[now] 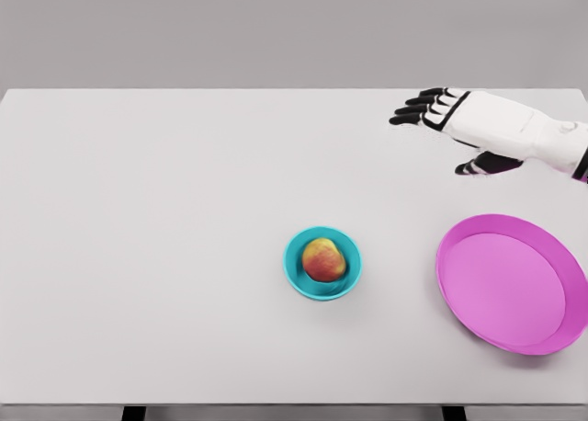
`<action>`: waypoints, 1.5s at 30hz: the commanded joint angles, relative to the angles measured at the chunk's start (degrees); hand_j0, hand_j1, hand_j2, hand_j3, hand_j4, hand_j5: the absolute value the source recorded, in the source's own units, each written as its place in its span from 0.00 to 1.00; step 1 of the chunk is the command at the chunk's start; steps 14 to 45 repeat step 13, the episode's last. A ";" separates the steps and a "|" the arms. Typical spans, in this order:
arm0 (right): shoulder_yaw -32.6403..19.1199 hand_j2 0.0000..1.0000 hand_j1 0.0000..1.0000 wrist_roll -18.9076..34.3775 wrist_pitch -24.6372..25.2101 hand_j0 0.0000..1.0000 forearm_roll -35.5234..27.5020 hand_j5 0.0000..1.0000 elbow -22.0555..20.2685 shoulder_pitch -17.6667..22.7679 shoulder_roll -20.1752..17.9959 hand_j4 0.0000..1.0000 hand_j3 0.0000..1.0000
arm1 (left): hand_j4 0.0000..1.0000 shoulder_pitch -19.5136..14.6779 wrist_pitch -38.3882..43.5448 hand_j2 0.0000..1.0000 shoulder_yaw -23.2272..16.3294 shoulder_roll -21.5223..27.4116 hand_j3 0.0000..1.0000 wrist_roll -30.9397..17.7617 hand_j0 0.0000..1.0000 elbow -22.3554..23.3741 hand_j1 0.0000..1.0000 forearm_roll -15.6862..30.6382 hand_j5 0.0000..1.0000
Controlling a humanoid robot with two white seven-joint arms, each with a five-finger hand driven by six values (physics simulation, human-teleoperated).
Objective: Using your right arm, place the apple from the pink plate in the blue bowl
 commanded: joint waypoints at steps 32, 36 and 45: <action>-5.08 1.00 1.00 0.14 0.18 1.00 0.15 1.00 8.05 1.76 5.53 1.00 1.00 | 1.00 0.00 0.00 1.00 0.00 0.00 1.00 -0.01 1.00 0.00 1.00 0.00 1.00; -5.08 1.00 1.00 0.14 0.18 1.00 0.15 1.00 8.05 1.76 5.53 1.00 1.00 | 1.00 0.00 0.00 1.00 0.00 0.00 1.00 -0.01 1.00 0.00 1.00 0.00 1.00; -5.08 1.00 1.00 0.14 0.18 1.00 0.15 1.00 8.05 1.76 5.53 1.00 1.00 | 1.00 0.00 0.00 1.00 0.00 0.00 1.00 -0.01 1.00 0.00 1.00 0.00 1.00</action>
